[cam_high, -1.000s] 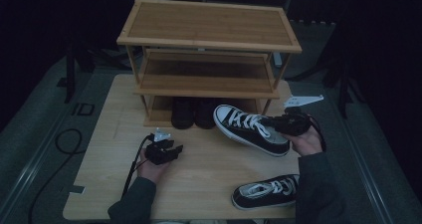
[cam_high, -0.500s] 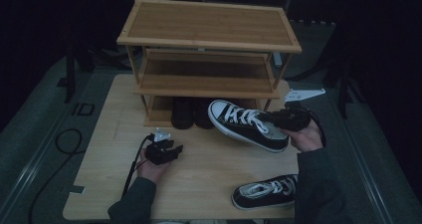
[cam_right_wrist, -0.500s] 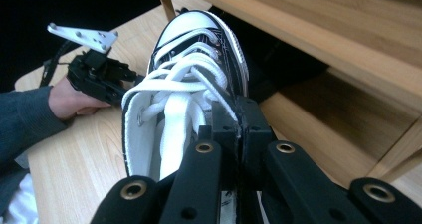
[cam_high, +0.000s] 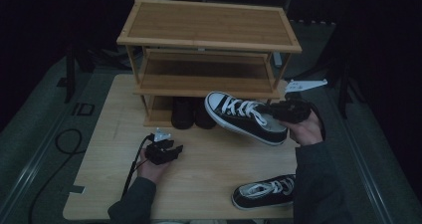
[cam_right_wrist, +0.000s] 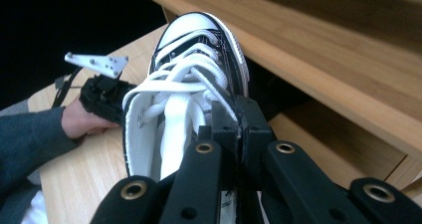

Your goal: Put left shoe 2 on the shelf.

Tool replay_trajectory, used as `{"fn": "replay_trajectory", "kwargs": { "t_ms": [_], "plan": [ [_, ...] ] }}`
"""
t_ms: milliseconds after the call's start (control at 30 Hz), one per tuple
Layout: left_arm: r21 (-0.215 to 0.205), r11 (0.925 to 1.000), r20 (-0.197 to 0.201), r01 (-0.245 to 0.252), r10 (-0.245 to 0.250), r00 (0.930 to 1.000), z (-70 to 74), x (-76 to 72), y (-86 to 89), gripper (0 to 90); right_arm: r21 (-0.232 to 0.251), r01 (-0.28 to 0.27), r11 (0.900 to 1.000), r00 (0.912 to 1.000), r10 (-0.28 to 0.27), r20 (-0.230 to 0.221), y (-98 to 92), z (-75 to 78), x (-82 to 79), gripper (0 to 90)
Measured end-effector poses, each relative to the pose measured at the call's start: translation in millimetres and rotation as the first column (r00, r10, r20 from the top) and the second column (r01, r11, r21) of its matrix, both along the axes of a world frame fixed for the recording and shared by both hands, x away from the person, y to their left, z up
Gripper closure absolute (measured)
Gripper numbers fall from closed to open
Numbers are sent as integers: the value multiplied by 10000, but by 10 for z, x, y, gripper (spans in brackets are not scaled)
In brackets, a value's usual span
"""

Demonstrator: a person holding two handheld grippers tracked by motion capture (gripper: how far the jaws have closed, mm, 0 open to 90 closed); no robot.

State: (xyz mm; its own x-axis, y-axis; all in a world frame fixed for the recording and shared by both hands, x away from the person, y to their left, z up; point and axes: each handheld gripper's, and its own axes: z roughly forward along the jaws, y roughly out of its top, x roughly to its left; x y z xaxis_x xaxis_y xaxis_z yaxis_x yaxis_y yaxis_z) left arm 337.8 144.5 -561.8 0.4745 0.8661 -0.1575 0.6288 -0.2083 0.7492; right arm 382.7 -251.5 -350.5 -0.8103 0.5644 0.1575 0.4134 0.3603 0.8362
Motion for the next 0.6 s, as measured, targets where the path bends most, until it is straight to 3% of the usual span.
{"fn": "replay_trajectory", "kwargs": {
  "t_ms": [333, 600],
  "plan": [
    [17, 10000, -9, 13, -13, 10000, 1, 0, 2, 534, 205, 546, 9983, 9984, -548, 114, 37, 146, 131, 883],
    [14, 10000, -11, 16, -16, 10000, 1, 0, 2, 533, 34, 979, 9952, 9949, -980, 256, 139, 204, 266, 882]
  ]
}}
